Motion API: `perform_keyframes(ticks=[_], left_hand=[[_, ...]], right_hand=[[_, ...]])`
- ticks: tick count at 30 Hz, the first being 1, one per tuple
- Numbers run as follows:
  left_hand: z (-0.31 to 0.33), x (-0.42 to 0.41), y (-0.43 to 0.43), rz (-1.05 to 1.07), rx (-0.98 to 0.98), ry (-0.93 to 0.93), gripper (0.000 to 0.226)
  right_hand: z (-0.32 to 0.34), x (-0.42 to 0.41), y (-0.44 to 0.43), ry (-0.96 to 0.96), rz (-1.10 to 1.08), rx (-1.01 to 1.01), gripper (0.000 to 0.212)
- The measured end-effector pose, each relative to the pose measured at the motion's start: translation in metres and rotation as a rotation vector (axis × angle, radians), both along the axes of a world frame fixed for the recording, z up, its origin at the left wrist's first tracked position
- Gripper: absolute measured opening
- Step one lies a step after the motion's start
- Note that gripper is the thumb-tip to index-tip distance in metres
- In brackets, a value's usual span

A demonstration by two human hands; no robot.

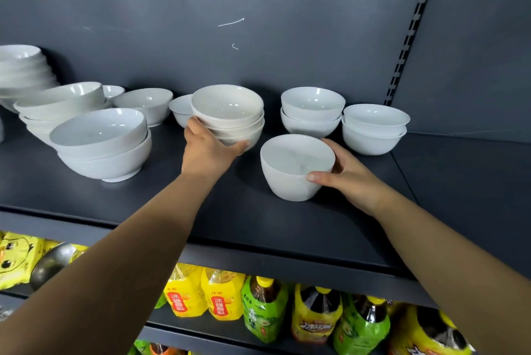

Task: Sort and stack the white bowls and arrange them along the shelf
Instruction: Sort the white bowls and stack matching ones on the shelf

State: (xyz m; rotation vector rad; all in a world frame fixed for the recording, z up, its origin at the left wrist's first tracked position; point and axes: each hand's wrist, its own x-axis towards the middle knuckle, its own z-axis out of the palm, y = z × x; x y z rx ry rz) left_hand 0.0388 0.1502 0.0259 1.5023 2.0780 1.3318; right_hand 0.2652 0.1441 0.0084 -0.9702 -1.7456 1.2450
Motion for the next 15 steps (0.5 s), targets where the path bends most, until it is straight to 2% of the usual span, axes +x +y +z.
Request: perform_keyframes(ticks=[11, 13, 15], left_hand=[[-0.011, 0.009, 0.043, 0.001, 0.058, -0.02, 0.099], [-0.013, 0.004, 0.046, -0.04, 0.039, -0.083, 0.098], [-0.013, -0.001, 0.041, -0.116, 0.018, -0.223, 0.091]], right_hand=[[-0.003, 0.002, 0.007, 0.048, 0.01, -0.052, 0.077], [-0.003, 0.002, 0.007, 0.063, 0.007, -0.059, 0.076], [-0.005, 0.003, 0.008, 0.072, 0.001, -0.06, 0.074]])
